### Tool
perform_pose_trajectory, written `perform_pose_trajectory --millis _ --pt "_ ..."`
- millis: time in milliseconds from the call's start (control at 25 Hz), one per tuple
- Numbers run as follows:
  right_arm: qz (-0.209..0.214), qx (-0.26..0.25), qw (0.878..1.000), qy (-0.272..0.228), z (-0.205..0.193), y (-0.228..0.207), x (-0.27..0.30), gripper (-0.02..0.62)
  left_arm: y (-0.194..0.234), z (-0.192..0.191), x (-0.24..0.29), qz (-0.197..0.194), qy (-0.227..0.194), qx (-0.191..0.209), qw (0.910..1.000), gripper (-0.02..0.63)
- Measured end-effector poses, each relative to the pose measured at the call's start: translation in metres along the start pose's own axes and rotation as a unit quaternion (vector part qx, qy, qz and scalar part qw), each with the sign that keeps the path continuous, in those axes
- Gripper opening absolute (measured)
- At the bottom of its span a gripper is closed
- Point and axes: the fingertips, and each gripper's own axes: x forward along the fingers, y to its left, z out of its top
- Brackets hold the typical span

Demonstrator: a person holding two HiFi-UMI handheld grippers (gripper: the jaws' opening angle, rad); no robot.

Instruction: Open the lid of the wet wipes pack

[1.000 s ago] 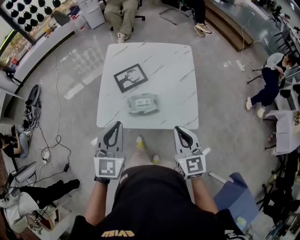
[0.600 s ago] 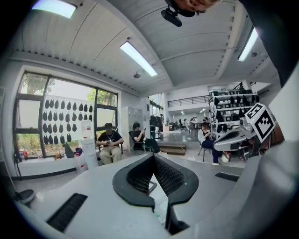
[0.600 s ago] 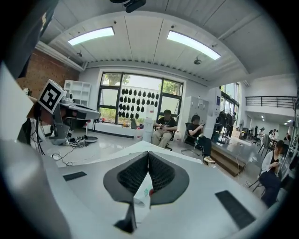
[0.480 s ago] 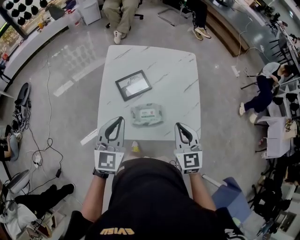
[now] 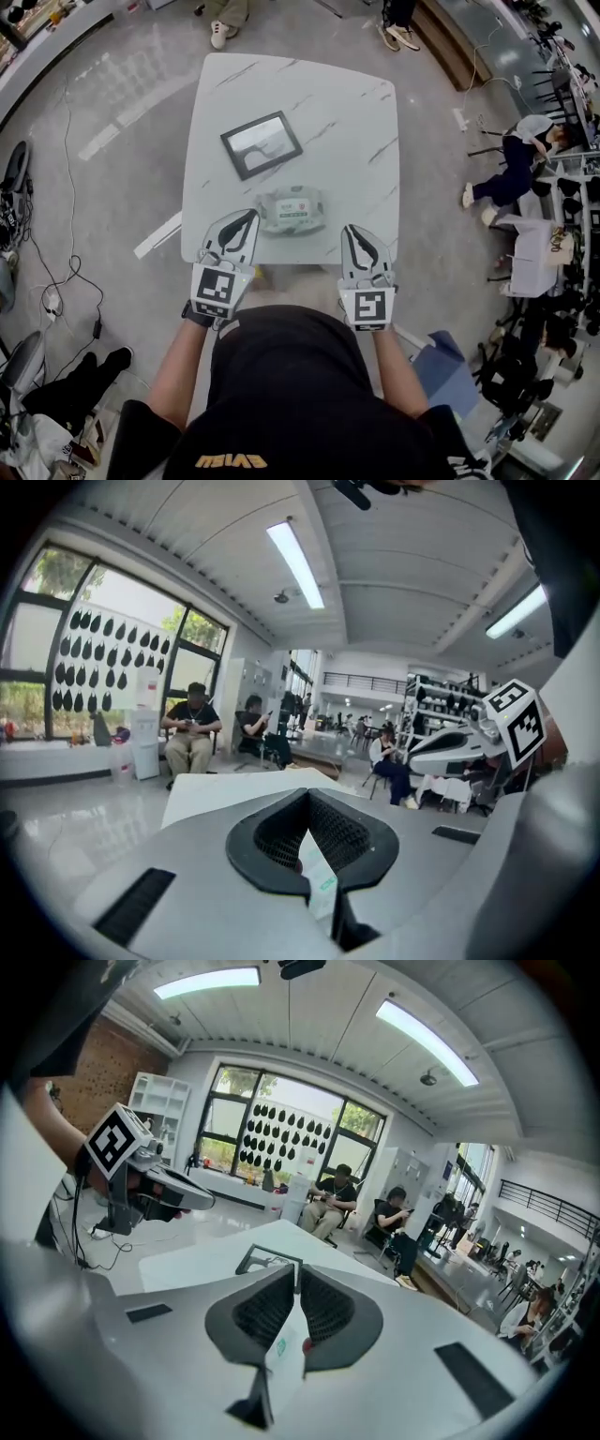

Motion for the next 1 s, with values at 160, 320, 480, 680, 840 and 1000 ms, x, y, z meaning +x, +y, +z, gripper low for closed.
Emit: perform_pose_trajectory --millis 160,320,480,680,840,1000 --pt "0.019 -0.028 0.999 0.024 -0.018 0.016 0.033 0.028 0.003 -0.036 0.026 -0.019 0.021 -0.022 0.9994 0.015" --pt "0.04 -0.062 0.996 0.041 -0.035 0.034 0.063 0.04 0.005 -0.07 0.049 -0.022 0.054 -0.03 0.9978 0.015" --pt "0.065 -0.077 0.993 0.059 -0.06 0.05 0.088 0.046 0.006 -0.097 0.065 -0.021 0.082 -0.055 0.9949 0.015" --pt "0.093 -0.094 0.988 0.077 -0.085 0.065 0.114 0.062 0.007 -0.129 0.079 -0.033 0.12 -0.079 0.9891 0.015" --pt "0.108 -0.099 0.985 0.095 -0.107 0.073 0.129 0.069 0.002 -0.154 0.09 -0.057 0.15 -0.092 0.9828 0.015" --pt "0.122 -0.116 0.98 0.109 -0.128 0.083 0.137 0.08 -0.001 -0.177 0.098 -0.068 0.175 -0.102 0.9769 0.015"
